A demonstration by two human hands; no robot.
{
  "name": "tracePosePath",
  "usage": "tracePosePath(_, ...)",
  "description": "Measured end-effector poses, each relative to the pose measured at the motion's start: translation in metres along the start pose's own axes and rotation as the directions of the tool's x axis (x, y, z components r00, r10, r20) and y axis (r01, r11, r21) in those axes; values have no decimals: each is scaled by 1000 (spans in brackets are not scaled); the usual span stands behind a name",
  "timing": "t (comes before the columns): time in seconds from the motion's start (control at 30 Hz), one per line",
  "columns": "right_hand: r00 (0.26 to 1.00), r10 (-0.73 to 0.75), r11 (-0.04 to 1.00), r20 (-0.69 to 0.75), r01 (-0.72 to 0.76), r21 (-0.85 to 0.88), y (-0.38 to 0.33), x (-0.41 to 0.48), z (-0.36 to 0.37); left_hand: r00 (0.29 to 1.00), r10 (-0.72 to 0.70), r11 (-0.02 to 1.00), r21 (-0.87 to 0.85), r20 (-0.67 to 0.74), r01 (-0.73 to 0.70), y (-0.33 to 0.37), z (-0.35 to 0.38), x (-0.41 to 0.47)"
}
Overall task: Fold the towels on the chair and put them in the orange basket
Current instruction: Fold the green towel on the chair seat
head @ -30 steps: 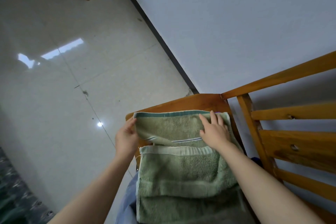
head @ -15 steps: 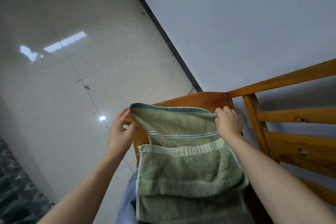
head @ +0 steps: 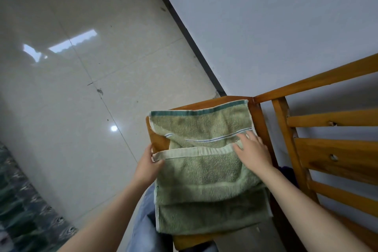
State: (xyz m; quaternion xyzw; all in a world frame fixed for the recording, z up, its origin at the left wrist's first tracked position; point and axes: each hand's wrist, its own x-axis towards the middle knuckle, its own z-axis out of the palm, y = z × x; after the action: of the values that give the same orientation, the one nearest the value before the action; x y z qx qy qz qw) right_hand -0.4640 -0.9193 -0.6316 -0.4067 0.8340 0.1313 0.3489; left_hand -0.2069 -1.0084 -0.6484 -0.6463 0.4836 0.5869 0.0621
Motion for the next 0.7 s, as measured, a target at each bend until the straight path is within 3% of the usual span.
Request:
tracePosePath(0.1,996,88,982,-16,-84,172,9,-19,8,997,-74,997,29,-26,75,-12,3,-7)
tracePosePath(0.2,977,209,897,-46,-173,408,11,-25,9,992,-111,993,-32,-56,110,-16,7,-8)
tracePosePath(0.33,956,277,759,-100,-153,633,12,-27,2,984,-142,990,-3,-105,143,-16,12,-5)
tracePosePath(0.4,952,272,729,-140,-109,676,14,-36,-4,987,-112,994,-5,-118,112,-17,14,-5)
tracePosePath(0.6,916,355,537,-185,-38,843,28,-84,-26,991,-39,954,-299,-127,-1,-23,-4,-40)
tracePosePath(0.7,909,368,600,-198,-69,797,37,-107,-22,997,-43,921,-390,-60,16,-33,-20,-66)
